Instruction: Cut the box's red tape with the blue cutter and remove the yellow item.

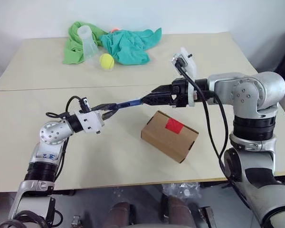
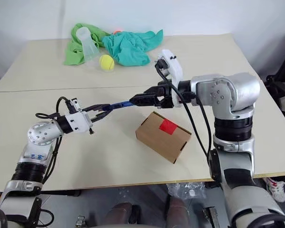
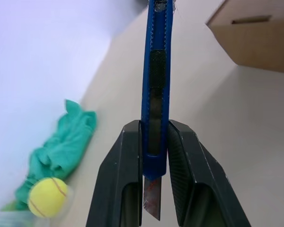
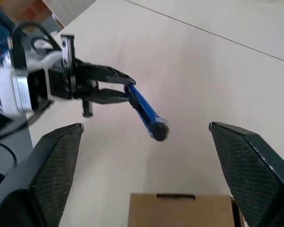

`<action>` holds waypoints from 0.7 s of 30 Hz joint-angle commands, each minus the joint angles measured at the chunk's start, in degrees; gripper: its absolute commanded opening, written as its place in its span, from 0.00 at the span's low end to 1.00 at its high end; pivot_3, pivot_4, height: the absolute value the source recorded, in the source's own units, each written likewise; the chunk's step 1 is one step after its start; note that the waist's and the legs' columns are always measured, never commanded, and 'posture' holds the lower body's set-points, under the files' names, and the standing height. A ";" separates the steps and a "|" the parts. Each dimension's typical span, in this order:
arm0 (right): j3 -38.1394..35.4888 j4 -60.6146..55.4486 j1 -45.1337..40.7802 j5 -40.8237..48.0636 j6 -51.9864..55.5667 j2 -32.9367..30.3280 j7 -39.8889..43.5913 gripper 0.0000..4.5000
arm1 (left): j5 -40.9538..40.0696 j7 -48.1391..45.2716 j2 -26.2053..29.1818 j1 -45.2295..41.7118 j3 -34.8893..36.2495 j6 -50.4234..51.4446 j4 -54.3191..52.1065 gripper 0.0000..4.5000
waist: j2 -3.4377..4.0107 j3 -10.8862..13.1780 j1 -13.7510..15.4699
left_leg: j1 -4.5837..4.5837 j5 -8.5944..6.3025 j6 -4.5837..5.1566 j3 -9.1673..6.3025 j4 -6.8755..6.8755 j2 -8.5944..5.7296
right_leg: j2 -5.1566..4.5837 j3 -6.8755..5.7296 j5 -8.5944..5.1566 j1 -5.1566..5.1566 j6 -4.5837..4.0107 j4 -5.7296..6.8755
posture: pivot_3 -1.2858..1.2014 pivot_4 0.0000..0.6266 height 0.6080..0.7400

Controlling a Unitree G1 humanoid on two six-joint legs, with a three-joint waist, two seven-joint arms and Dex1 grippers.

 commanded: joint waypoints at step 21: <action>5.80 7.74 -1.62 1.46 -7.00 0.94 -3.32 0.64 | -0.65 5.41 -2.09 -4.08 -2.10 -3.83 0.89 0.10 | -0.01 -0.01 -1.26 | 0.01 0.01 0.02 -0.02 0.02 0.01 | -0.01 -0.12 0.01 0.04 0.01 0.00 | 0.52 0.24 1.00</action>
